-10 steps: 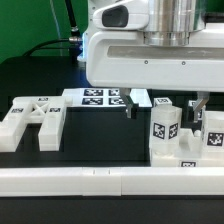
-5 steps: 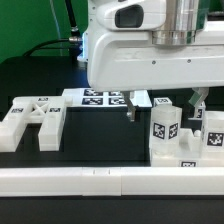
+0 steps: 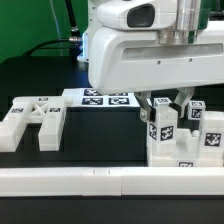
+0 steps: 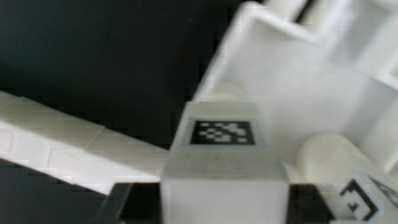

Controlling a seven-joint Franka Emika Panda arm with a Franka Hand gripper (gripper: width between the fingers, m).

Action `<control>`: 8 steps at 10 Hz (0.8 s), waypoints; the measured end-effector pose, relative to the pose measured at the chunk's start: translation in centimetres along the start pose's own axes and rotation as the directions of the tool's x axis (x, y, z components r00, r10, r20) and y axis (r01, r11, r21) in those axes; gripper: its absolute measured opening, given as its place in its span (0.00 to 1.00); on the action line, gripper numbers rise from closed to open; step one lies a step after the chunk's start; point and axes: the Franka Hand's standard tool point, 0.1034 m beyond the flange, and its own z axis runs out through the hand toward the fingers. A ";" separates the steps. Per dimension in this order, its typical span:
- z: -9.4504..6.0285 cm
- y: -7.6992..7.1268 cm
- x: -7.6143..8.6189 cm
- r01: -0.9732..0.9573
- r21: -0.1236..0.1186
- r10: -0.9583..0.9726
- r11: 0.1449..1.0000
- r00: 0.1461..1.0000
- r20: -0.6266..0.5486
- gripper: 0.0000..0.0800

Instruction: Assemble chair

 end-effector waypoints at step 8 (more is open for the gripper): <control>0.0 -0.9 0.2 -0.663 0.025 0.663 0.748 0.749 0.012 0.37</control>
Offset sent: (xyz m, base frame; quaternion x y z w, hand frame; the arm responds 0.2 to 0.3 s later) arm 0.0017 0.0007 -0.0006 0.0003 -0.0188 0.3272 0.9448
